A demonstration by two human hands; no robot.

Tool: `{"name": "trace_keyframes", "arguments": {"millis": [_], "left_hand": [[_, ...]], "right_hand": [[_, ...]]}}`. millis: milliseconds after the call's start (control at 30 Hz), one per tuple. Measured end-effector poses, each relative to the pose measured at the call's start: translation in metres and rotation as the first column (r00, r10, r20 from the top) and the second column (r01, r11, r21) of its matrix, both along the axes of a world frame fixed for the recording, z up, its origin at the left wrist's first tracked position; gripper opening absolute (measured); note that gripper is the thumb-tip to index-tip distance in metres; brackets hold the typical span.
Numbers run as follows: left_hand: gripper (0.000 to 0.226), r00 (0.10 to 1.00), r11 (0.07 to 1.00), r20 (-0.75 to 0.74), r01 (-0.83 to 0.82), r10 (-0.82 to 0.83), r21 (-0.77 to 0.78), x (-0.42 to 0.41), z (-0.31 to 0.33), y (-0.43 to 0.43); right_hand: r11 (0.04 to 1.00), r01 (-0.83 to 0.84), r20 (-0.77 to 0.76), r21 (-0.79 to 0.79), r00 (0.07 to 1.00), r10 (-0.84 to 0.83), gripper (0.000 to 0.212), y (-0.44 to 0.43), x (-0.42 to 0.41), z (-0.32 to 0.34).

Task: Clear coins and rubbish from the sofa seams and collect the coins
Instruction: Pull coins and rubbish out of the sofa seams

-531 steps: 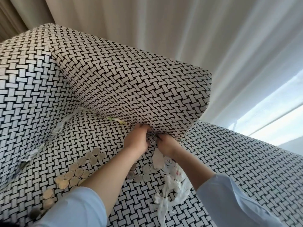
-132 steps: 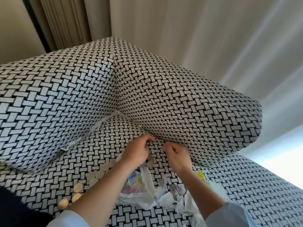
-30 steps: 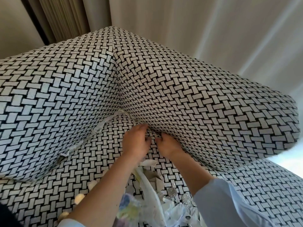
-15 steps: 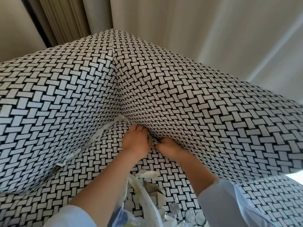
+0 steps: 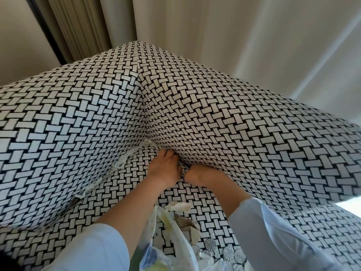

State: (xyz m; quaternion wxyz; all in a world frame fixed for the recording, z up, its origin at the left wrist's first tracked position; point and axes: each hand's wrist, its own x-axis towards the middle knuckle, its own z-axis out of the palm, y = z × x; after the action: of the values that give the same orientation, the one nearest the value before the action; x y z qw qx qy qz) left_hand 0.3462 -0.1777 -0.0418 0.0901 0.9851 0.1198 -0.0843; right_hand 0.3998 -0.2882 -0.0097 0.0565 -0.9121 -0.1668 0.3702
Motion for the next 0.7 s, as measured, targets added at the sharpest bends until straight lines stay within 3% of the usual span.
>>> {"name": "trace_keyframes", "arguments": {"millis": [133, 267, 433, 700], "left_hand": [[0.040, 1.000, 1.000, 0.023, 0.013, -0.012, -0.022, -0.002, -0.003, 0.001], [0.042, 0.999, 1.000, 0.051, 0.018, -0.018, -0.016, -0.005, -0.005, 0.001], [0.046, 0.998, 0.999, 0.068, 0.017, -0.014, -0.035, -0.010, -0.008, -0.001], [0.044, 0.993, 0.999, 0.111, -0.026, 0.028, -0.019, -0.011, -0.014, -0.004]], "right_hand": [[0.991, -0.108, 0.049, -0.083, 0.992, 0.113, 0.025, -0.003, -0.006, -0.001], [0.993, -0.083, 0.124, -0.087, 0.988, 0.094, 0.044, -0.012, -0.014, -0.001], [0.968, -0.119, 0.215, -0.222, 0.962, 0.167, 0.040, -0.005, -0.021, 0.003], [0.958, -0.103, 0.144, -0.268, 0.979, 0.146, 0.073, 0.003, -0.014, 0.001]]}}
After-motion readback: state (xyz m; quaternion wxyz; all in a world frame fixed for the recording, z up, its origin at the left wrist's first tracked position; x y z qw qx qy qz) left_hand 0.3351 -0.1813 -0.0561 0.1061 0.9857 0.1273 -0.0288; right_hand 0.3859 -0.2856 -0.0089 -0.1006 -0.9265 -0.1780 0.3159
